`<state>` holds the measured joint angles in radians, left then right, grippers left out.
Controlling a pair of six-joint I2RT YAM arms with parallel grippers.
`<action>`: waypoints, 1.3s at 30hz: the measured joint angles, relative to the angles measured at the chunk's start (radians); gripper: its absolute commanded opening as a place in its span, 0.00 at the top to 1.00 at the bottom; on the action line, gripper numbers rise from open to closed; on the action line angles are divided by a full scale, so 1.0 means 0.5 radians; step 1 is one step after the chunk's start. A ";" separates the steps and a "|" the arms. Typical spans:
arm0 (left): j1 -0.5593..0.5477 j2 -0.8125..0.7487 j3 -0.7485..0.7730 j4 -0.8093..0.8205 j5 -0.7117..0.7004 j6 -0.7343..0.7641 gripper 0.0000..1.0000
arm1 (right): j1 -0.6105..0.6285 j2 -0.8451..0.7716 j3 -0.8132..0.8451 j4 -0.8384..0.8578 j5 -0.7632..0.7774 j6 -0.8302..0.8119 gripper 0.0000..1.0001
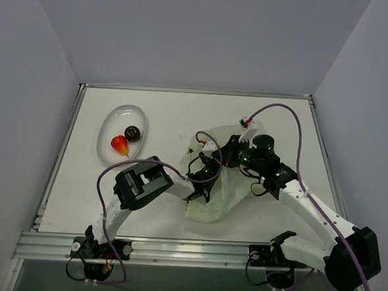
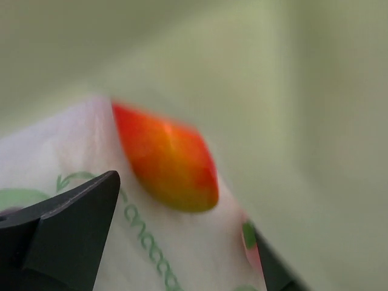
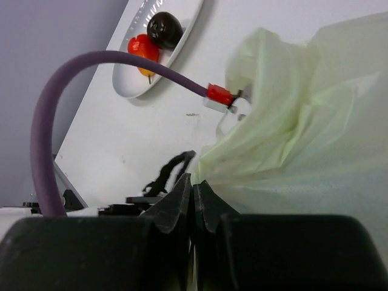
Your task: Take the fake fruits out of the plastic bag
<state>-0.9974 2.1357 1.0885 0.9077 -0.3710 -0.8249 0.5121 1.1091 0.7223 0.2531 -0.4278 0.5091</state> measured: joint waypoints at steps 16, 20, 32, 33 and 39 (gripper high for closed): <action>0.076 0.322 0.439 -0.090 -0.173 -0.082 0.95 | 0.012 -0.036 0.024 0.129 0.159 0.079 1.00; 0.076 0.051 0.011 0.005 -0.166 -0.030 0.98 | 0.010 -0.036 0.024 0.112 0.161 0.056 1.00; 0.016 -0.735 -0.777 0.251 0.150 0.102 0.97 | -0.266 0.099 0.046 0.114 0.175 -0.034 1.00; 0.014 -0.791 -0.830 0.262 0.169 0.102 0.98 | -0.266 0.117 0.050 0.114 0.175 -0.040 1.00; 0.024 -1.202 -1.086 0.192 0.249 0.110 0.98 | -0.269 0.172 0.052 0.114 0.174 -0.076 1.00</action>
<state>-0.9852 1.5349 0.5453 1.0035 -0.2466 -0.7700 0.3779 1.1954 0.7483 0.3099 -0.3408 0.4713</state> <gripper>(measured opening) 0.541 0.001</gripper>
